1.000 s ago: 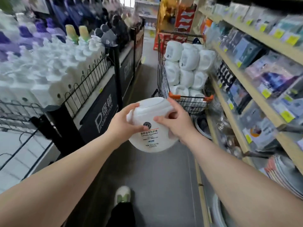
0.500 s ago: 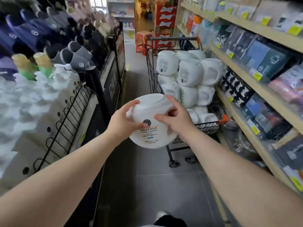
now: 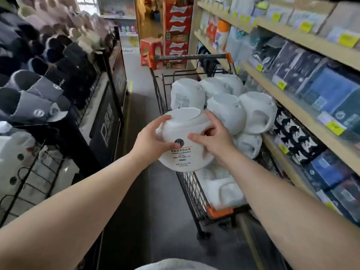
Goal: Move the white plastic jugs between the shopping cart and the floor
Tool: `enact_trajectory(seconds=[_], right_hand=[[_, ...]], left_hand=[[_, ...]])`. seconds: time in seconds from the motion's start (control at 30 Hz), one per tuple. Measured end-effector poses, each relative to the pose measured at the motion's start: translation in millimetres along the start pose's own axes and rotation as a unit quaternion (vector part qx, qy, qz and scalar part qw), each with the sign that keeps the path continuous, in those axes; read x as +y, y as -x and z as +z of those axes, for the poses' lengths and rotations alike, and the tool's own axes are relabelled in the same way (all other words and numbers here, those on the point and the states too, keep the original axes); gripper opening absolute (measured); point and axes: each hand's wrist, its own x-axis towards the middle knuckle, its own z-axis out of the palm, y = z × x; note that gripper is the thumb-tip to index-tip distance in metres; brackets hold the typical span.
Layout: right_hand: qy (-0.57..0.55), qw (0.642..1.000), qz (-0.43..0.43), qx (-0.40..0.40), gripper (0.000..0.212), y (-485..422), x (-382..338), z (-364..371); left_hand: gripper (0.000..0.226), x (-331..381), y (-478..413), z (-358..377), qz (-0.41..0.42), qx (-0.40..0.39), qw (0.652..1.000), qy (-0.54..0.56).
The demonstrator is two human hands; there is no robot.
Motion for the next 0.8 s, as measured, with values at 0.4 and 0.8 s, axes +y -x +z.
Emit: enact_trajectory(seconds=[0.4,0.8], right_hand=[[0.024,0.98,0.042,0.195,0.088,-123,28,9],[0.149,0.95,0.132,0.238,0.081,-165,21,50]], left_hand=[[0.079,-34,-208,25,0.089,-0.196,0.976,-0.014],[0.082,-90,-296,31,0.085,-0.312,0.945,-0.055]])
